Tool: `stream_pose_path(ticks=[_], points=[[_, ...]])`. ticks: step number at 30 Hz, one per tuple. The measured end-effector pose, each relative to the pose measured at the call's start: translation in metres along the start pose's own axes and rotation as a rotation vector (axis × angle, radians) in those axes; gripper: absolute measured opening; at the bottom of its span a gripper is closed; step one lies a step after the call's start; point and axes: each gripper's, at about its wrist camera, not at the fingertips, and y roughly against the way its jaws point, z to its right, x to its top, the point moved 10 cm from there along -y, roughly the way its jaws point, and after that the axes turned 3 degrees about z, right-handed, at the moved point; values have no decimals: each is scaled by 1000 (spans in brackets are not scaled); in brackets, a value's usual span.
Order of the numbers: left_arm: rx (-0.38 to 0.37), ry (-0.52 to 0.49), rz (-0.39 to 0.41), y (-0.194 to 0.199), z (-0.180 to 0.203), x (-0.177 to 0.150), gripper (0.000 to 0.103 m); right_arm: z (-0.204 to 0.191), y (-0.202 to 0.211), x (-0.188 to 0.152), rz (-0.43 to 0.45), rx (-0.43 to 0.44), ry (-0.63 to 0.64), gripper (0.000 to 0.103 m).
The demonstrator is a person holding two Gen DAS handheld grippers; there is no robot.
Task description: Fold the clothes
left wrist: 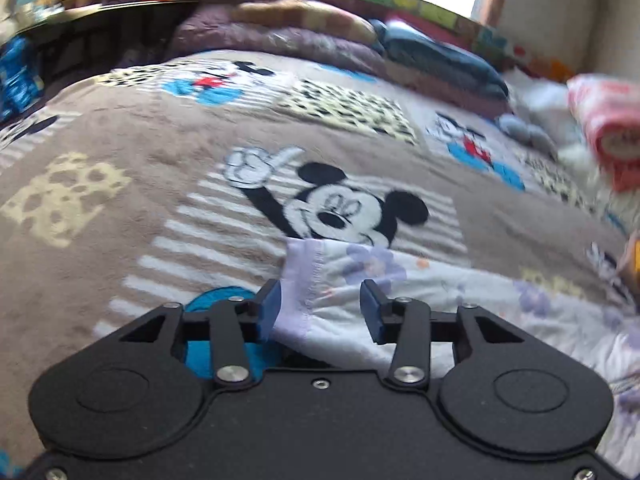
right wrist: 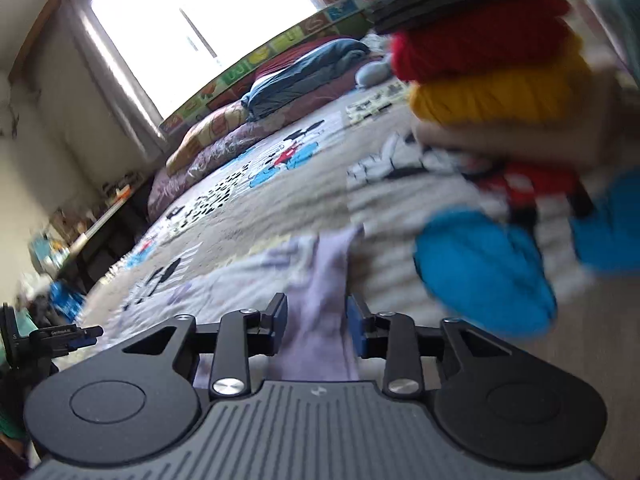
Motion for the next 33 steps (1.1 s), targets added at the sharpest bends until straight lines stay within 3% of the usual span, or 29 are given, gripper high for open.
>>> stream_pose_path(ticks=[6, 10, 13, 20, 24, 25, 26, 27, 28, 29, 31, 33], points=[[-5, 201, 10, 50, -34, -18, 47, 5, 17, -40, -28, 35, -150, 41], [0, 352, -3, 79, -58, -43, 54, -7, 27, -47, -27, 74, -172, 53], [15, 416, -24, 96, -71, -64, 55, -8, 30, -57, -37, 76, -176, 54], [24, 385, -97, 106, -61, -104, 62, -4, 26, -63, -7, 102, -215, 54], [79, 262, -84, 99, -45, -116, 62, -4, 22, -63, 18, 126, -229, 55], [71, 246, -70, 100, -40, -116, 46, -4, 21, -64, 23, 127, -224, 55], [54, 237, -54, 101, -34, -115, 14, -5, 20, -64, 27, 128, -217, 55], [47, 228, -31, 104, -30, -113, 12, -5, 20, -64, 29, 126, -206, 53], [45, 220, -5, 109, -27, -109, 10, -6, 18, -65, 27, 118, -196, 42], [35, 216, 36, 118, -24, -102, 9, -4, 16, -66, 22, 107, -192, 23], [8, 215, 124, 142, -18, -85, 9, 1, 16, -67, 30, 97, -215, 17], [-2, 227, 162, 162, -16, -76, 9, -2, 21, -63, 52, 103, -199, 16]])
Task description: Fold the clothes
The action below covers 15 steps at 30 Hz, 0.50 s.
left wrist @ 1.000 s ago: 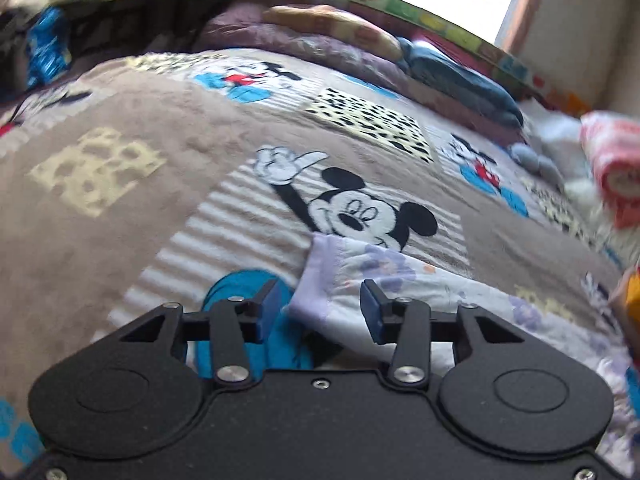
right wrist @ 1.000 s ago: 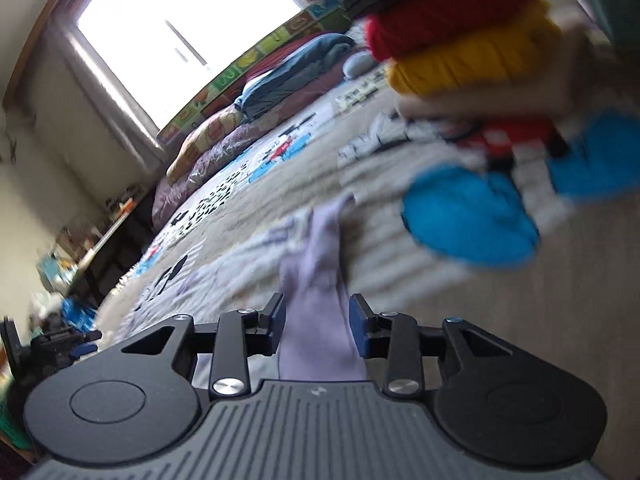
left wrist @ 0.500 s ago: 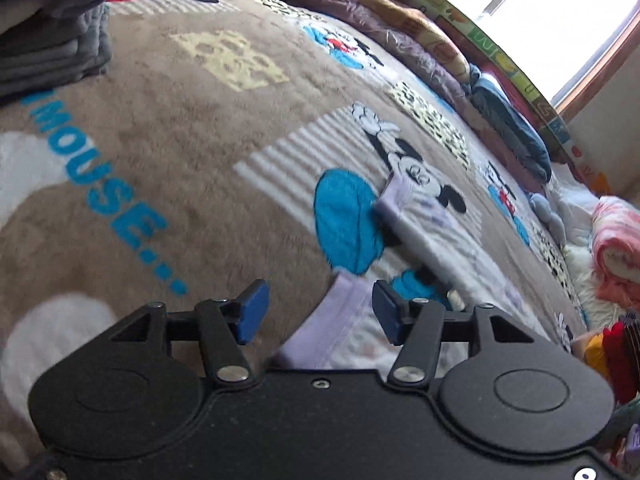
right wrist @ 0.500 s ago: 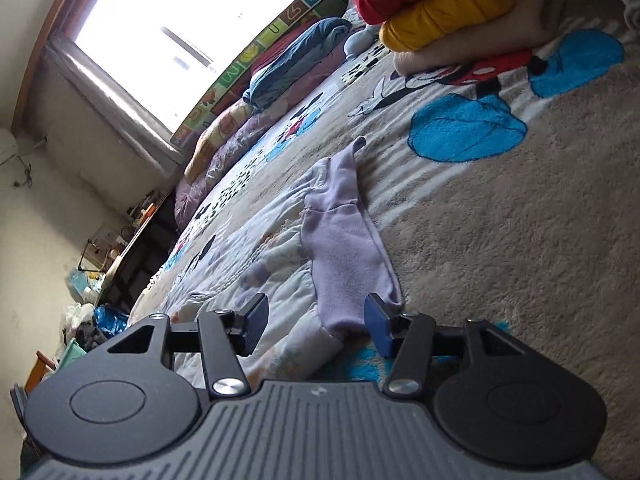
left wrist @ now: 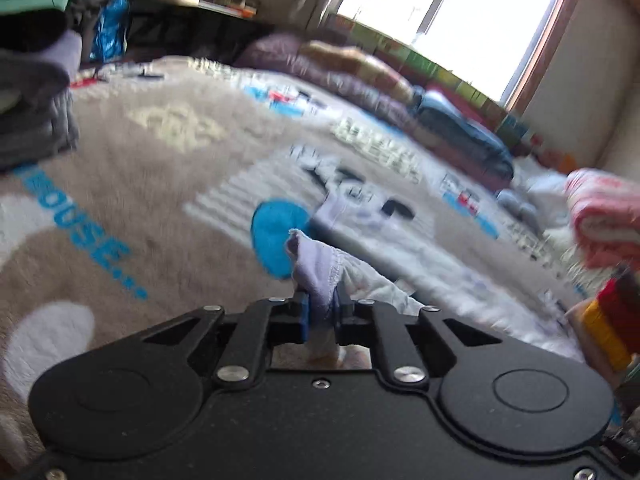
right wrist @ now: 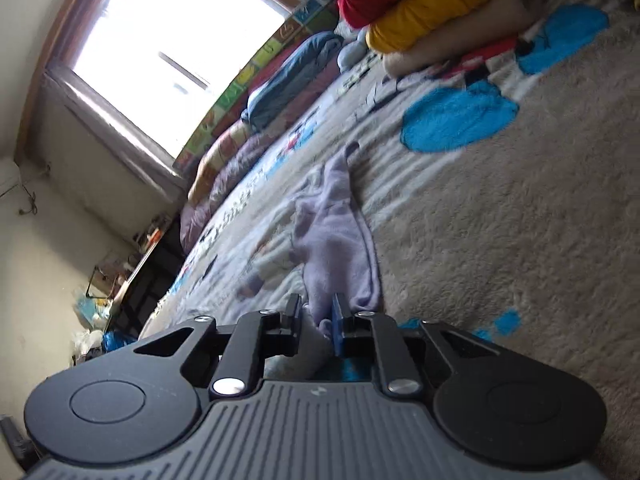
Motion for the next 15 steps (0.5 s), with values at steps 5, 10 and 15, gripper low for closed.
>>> stream_pose_path(ticks=[5, 10, 15], points=[[48, 20, -55, 3, -7, -15, 9, -11, 10, 8, 32, 17, 32, 10], [90, 17, -92, 4, -14, -29, 9, -4, 28, 24, 83, 5, 12, 2], [221, -70, -79, 0, -28, -33, 28, 6, 28, 26, 72, -54, 72, 5]])
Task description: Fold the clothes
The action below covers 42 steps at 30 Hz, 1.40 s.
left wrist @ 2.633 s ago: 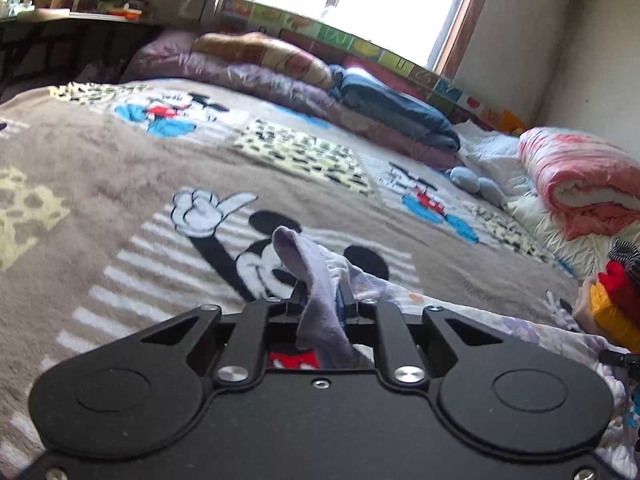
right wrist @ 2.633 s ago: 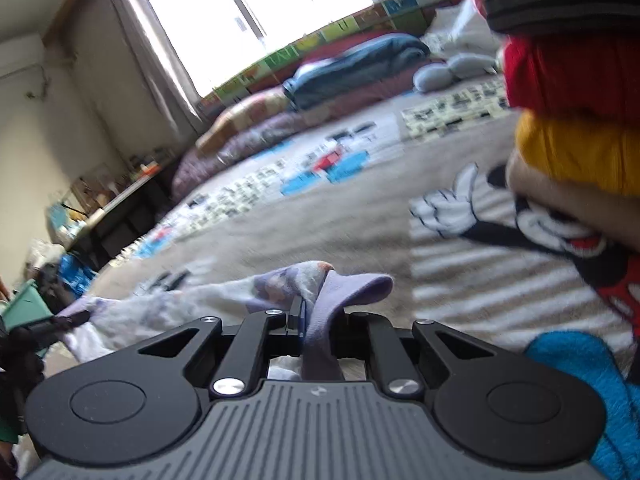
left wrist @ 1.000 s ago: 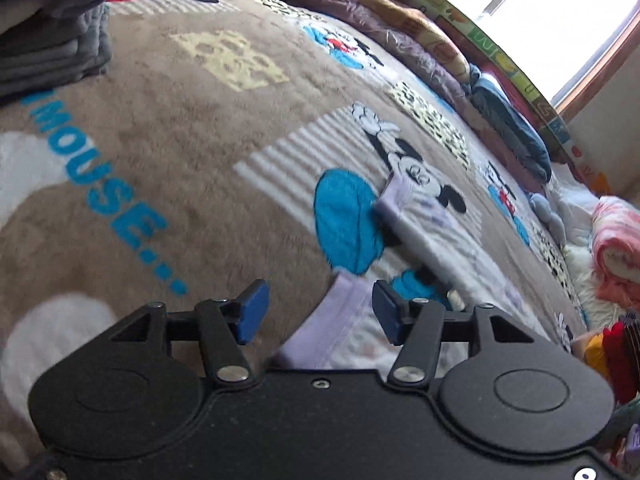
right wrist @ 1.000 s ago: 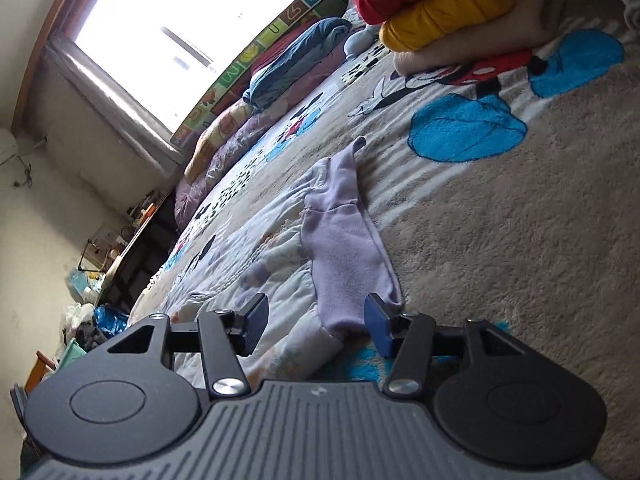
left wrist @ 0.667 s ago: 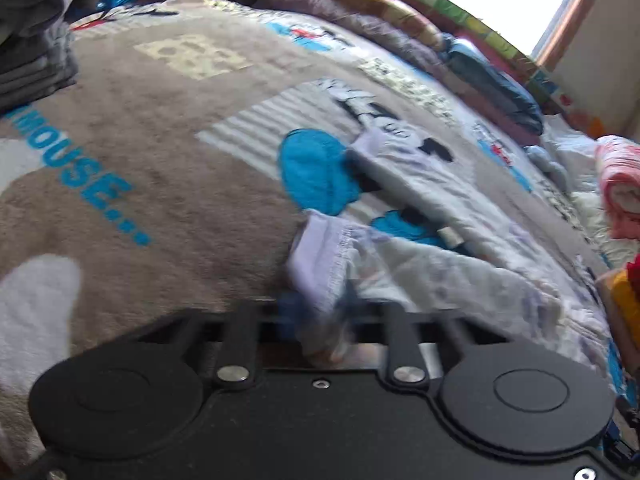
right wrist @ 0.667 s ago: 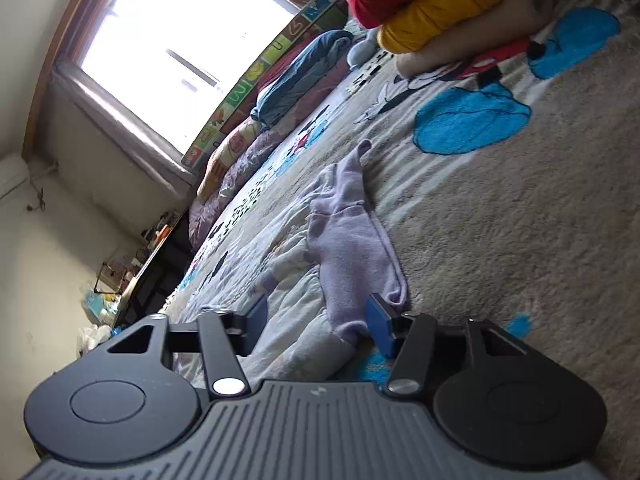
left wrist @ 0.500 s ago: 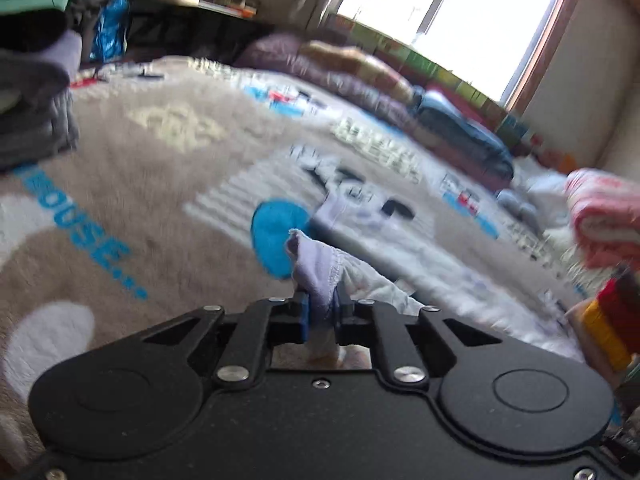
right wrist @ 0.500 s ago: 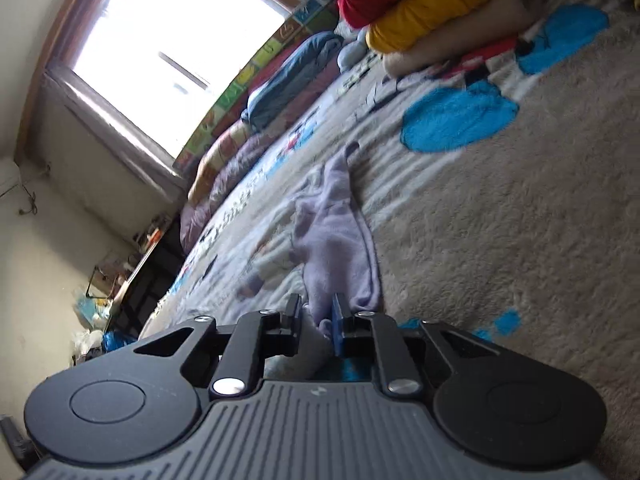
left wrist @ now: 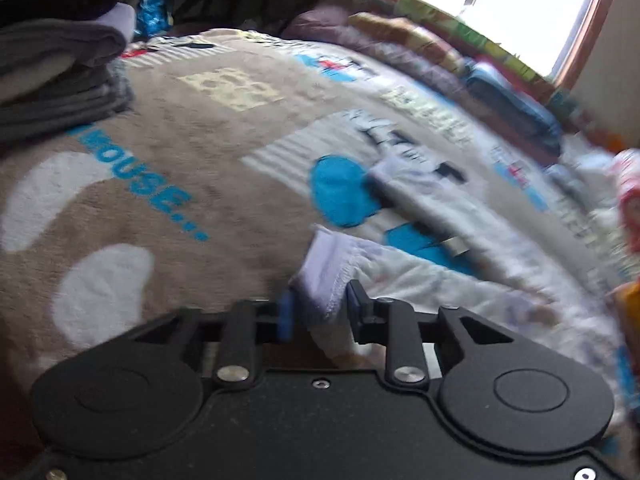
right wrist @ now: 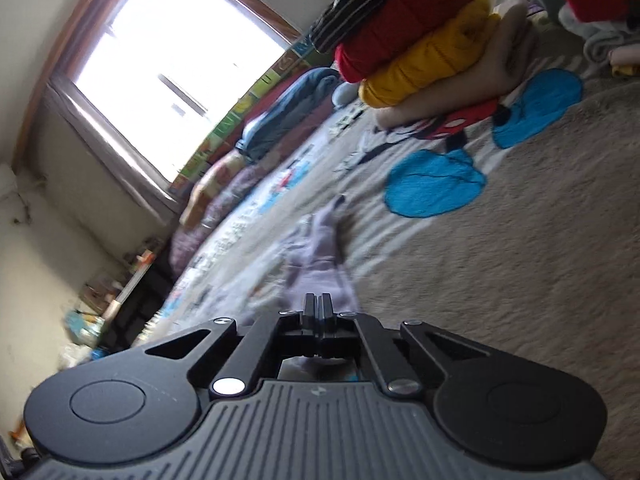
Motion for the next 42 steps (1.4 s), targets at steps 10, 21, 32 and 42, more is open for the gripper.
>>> stream_pose_path(ticks=[10, 21, 32, 42], points=[[-178, -139, 51, 4, 58, -17, 28, -91, -6, -39, -16, 79, 550, 15], [-227, -192, -66, -23, 67, -41, 37, -67, -21, -59, -234, -14, 614, 19], [-175, -540, 68, 30, 48, -28, 57, -74, 24, -54, -106, -95, 1004, 44], [-65, -990, 107, 19, 35, -59, 58, -73, 2, -87, -125, -194, 1527, 57]])
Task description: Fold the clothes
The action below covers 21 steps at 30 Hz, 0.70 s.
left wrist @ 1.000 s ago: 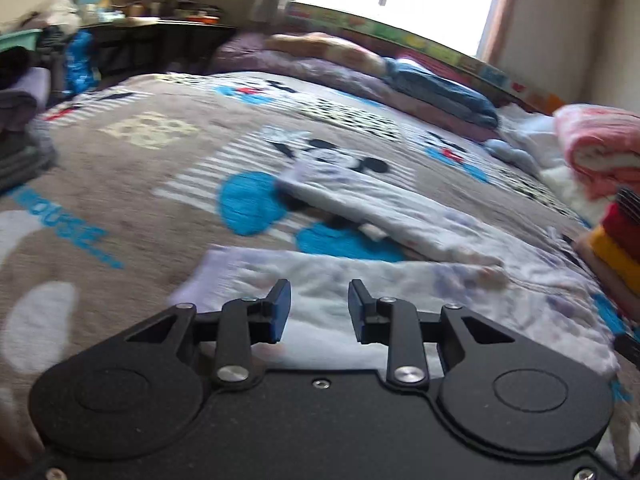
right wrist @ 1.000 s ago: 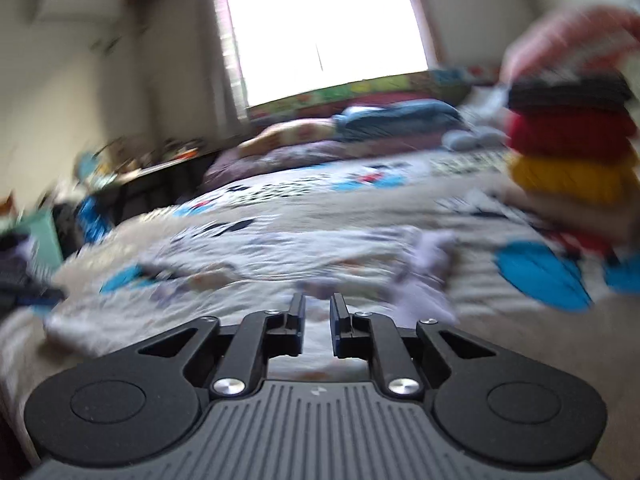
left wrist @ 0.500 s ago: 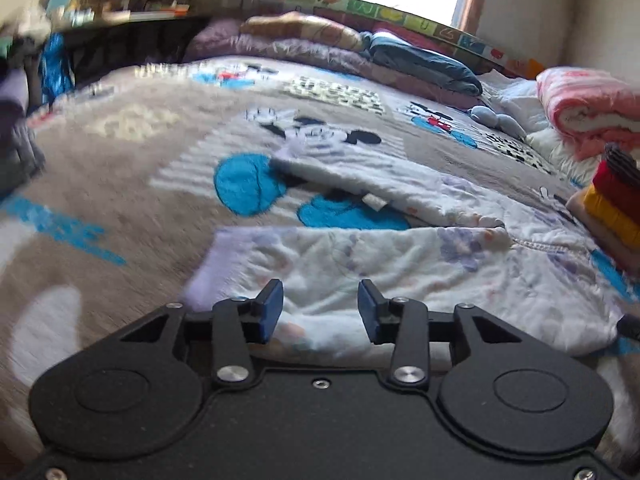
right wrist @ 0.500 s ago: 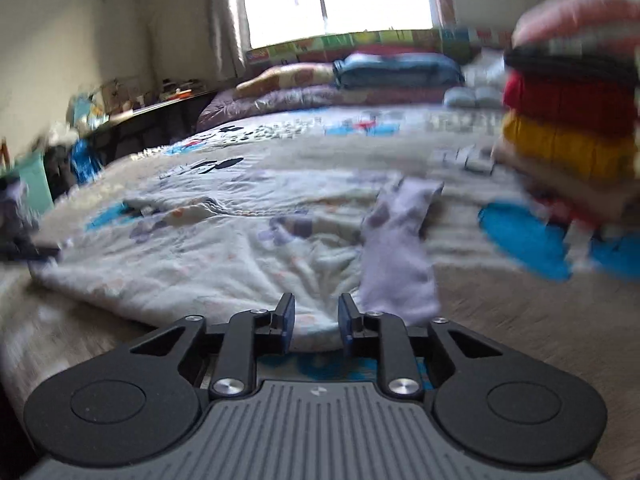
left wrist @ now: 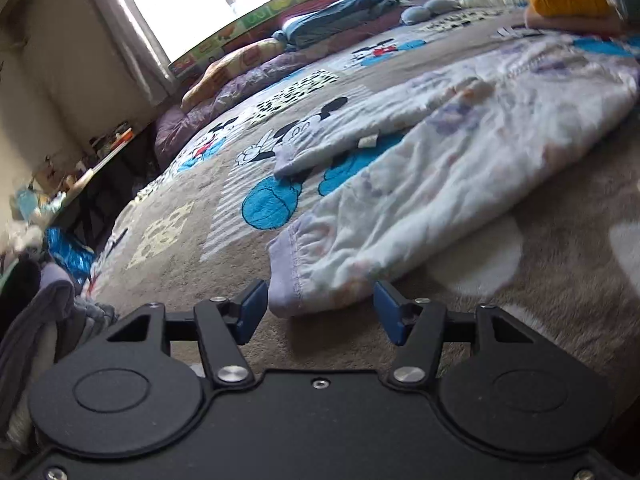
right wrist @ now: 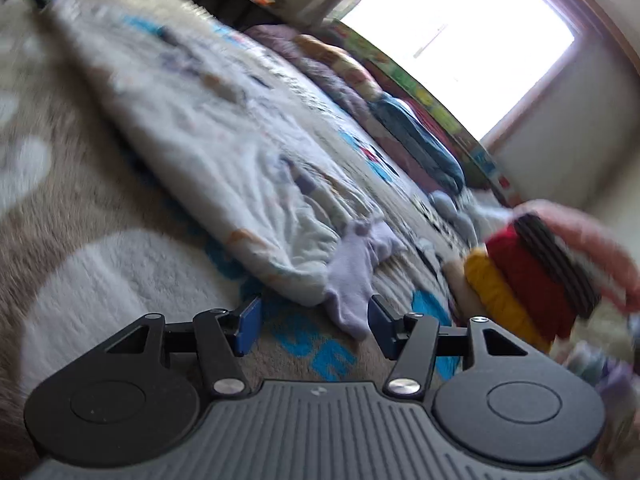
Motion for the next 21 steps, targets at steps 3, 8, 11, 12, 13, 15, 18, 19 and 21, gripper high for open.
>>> stream_pose_path(ticks=[3, 8, 11, 12, 13, 15, 18, 19, 21], points=[[42, -127, -8, -8, 9, -6, 58, 0, -9, 6, 7, 4, 108, 57], [87, -263, 37, -21, 21, -10, 57, -11, -11, 11, 68, 11, 294, 51], [82, -257, 65, -25, 17, -9, 58, -18, -10, 13, 107, -1, 357, 50], [82, -255, 75, -26, 15, -8, 58, -19, -10, 14, 117, -9, 359, 50], [83, -253, 85, -27, 13, -6, 58, -19, -10, 15, 124, -16, 356, 50], [79, -231, 101, -29, 9, -3, 37, -18, -9, 16, 133, -17, 335, 48], [65, -146, 122, -29, -3, 8, 16, -14, -8, 16, 113, 27, 235, 16], [65, -107, 140, -28, -9, 14, 15, -10, -6, 18, 118, 27, 183, 16], [69, -15, 180, -26, -21, 27, 14, 3, -1, 24, 137, 15, 90, 14]])
